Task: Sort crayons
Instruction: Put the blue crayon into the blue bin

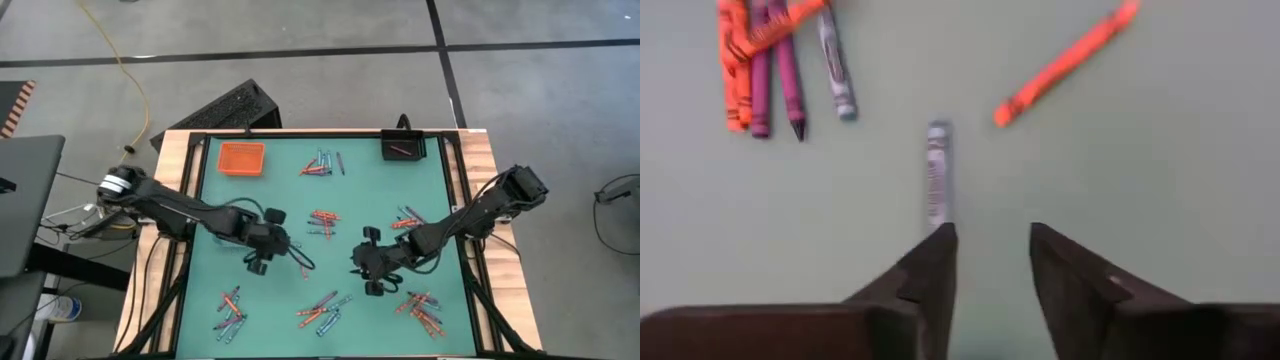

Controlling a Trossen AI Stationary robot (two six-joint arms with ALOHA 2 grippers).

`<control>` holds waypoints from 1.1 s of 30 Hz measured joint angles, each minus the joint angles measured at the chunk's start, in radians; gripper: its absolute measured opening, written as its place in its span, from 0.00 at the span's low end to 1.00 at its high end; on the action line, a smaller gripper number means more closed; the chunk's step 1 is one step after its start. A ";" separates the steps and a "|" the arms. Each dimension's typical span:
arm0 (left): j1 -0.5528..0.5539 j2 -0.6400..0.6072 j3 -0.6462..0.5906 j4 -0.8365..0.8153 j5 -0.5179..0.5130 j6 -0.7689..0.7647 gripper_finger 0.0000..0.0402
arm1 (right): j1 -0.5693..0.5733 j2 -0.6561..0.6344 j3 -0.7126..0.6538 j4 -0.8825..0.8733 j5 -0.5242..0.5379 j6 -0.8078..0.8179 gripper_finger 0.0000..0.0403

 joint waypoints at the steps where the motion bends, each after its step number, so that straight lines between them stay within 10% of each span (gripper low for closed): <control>1: 0.008 0.031 0.008 -0.002 -0.009 0.004 0.35 | 0.000 0.000 0.000 0.004 0.000 0.009 0.42; 33: 0.137 0.224 0.034 0.067 0.222 0.001 0.18 | -0.018 0.000 0.002 -0.088 0.057 0.195 0.42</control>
